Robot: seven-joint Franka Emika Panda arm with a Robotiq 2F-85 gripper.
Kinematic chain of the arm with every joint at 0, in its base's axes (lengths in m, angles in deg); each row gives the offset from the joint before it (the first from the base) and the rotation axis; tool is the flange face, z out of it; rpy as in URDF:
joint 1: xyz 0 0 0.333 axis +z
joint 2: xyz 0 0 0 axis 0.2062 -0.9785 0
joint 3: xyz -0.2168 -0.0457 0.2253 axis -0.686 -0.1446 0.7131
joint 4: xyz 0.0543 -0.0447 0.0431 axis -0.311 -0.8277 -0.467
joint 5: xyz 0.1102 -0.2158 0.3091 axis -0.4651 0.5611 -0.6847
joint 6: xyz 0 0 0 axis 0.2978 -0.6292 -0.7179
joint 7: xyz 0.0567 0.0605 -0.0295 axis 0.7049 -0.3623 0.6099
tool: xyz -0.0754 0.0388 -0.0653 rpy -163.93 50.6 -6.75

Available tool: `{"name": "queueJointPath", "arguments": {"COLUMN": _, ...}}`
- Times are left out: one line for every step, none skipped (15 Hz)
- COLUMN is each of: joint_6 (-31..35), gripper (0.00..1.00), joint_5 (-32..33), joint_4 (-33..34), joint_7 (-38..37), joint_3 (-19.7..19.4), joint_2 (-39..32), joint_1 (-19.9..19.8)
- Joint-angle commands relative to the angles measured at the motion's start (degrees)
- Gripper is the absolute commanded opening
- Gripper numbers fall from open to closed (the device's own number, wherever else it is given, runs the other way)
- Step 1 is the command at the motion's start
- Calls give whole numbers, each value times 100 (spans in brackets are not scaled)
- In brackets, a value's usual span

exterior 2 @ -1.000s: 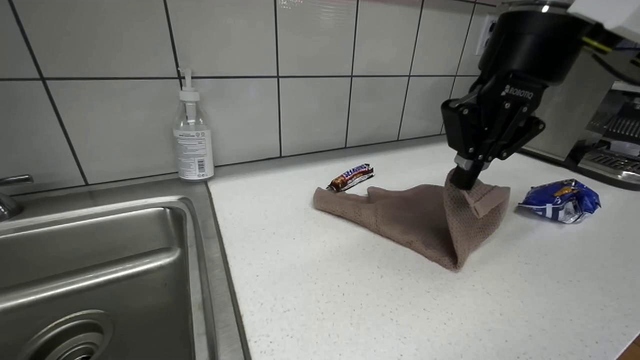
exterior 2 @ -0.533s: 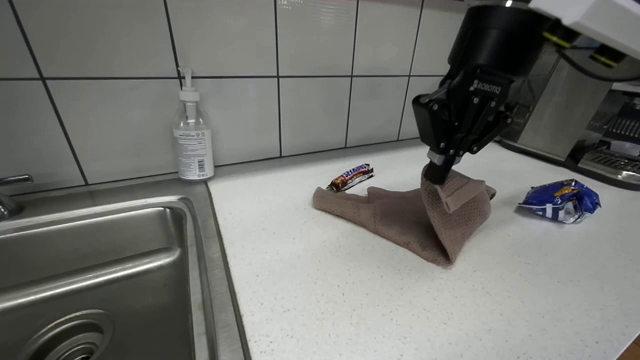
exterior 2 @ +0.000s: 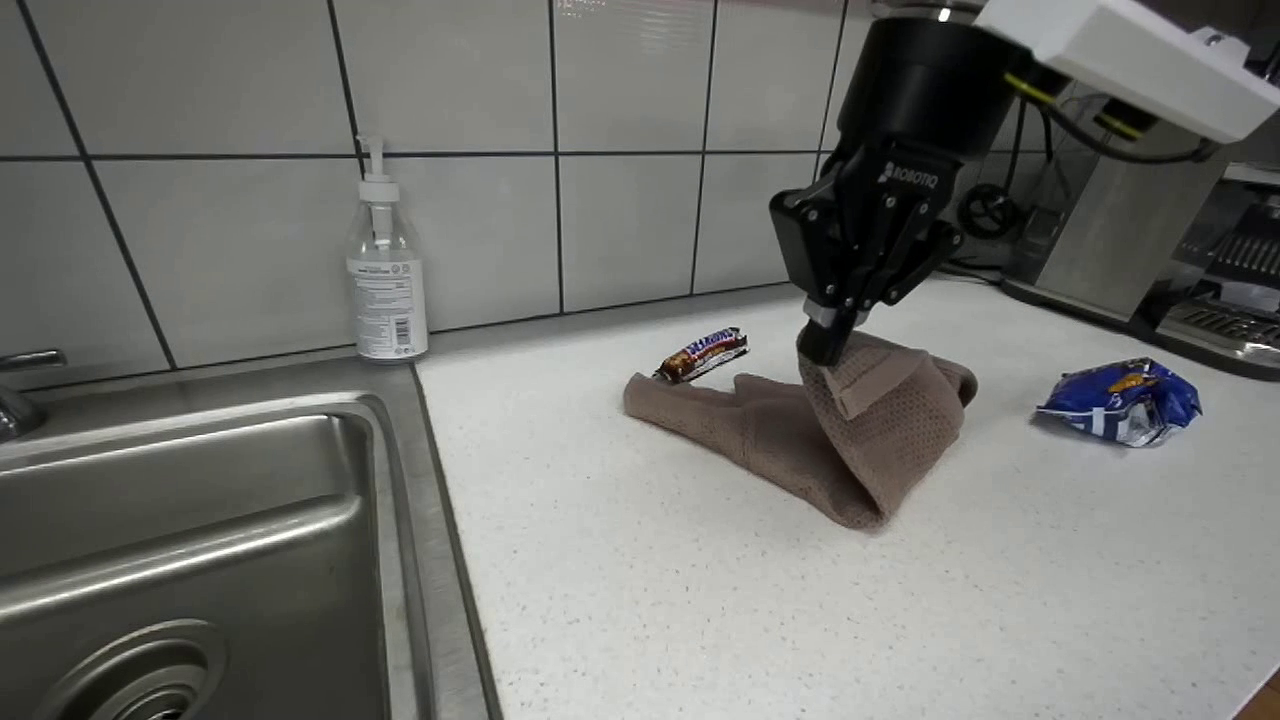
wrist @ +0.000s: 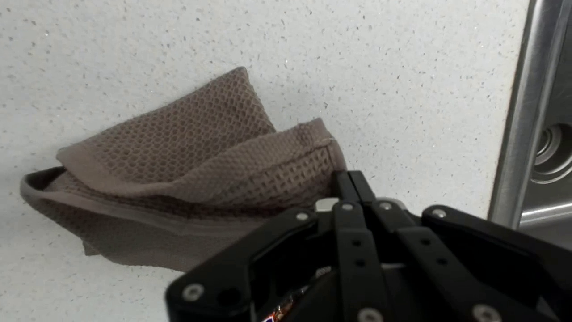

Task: Fold the towel into a triangle.

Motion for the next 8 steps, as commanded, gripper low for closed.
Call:
{"name": "queueJointPath", "arguments": {"joint_6": -258, "gripper": 0, "joint_5": 77, "joint_4": 404, "joint_7": 126, "joint_3": 49, "joint_2": -259, "joint_1": 4}}
{"name": "queueJointPath", "arguments": {"joint_6": -270, "gripper": 0, "joint_5": 80, "joint_4": 477, "joint_7": 144, "joint_3": 55, "joint_2": -327, "joint_1": 11}}
{"name": "queueJointPath", "arguments": {"joint_6": -287, "gripper": 0, "joint_5": 78, "joint_4": 548, "joint_7": 169, "joint_3": 62, "joint_2": -388, "joint_1": 15}}
{"name": "queueJointPath", "arguments": {"joint_6": -304, "gripper": 0, "joint_5": 73, "joint_4": 624, "joint_7": 199, "joint_3": 70, "joint_2": -455, "joint_1": 22}}
{"name": "queueJointPath", "arguments": {"joint_6": -328, "gripper": 0, "joint_5": 76, "joint_4": 709, "joint_7": 230, "joint_3": 80, "joint_2": -528, "joint_1": 28}}
{"name": "queueJointPath", "arguments": {"joint_6": -354, "gripper": 0, "joint_5": 83, "joint_4": 785, "joint_7": 252, "joint_3": 86, "joint_2": -595, "joint_1": 33}}
{"name": "queueJointPath", "arguments": {"joint_6": -383, "gripper": 0, "joint_5": 76, "joint_4": 876, "joint_7": 294, "joint_3": 93, "joint_2": -674, "joint_1": 36}}
{"name": "queueJointPath", "arguments": {"joint_6": -406, "gripper": 0, "joint_5": 67, "joint_4": 963, "joint_7": 334, "joint_3": 98, "joint_2": -749, "joint_1": 36}}
